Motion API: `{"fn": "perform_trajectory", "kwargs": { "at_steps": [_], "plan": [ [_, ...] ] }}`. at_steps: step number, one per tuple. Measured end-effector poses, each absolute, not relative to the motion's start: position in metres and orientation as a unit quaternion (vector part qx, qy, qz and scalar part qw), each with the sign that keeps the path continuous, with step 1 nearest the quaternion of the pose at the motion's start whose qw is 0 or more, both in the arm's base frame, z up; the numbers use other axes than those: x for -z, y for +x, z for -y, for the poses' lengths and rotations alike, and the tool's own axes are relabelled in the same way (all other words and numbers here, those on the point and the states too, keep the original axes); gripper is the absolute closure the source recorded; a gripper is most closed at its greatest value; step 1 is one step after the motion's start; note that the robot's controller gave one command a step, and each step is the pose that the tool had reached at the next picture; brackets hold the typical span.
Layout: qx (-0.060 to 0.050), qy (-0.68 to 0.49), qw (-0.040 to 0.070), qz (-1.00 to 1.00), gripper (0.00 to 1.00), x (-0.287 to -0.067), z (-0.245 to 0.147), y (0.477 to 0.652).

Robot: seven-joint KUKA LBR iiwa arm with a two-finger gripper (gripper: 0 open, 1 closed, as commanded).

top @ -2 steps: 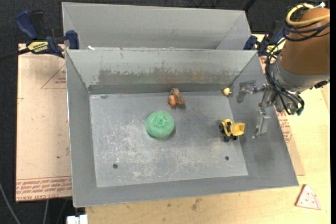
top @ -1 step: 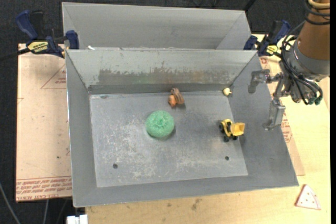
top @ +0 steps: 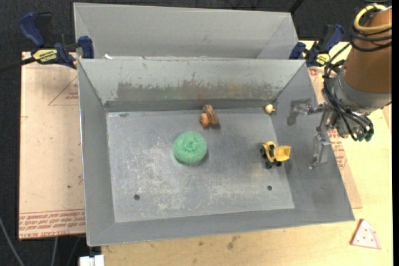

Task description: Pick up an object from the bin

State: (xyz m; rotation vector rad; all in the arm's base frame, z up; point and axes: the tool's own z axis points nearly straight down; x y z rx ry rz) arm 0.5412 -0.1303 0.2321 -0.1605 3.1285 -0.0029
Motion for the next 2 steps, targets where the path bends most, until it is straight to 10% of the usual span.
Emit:
{"fn": "perform_trajectory", "kwargs": {
  "at_steps": [2],
  "plan": [
    [-0.001, 0.007, -0.002, -1.000, 0.00, -0.136, 0.105, 0.554]
  ]
}}
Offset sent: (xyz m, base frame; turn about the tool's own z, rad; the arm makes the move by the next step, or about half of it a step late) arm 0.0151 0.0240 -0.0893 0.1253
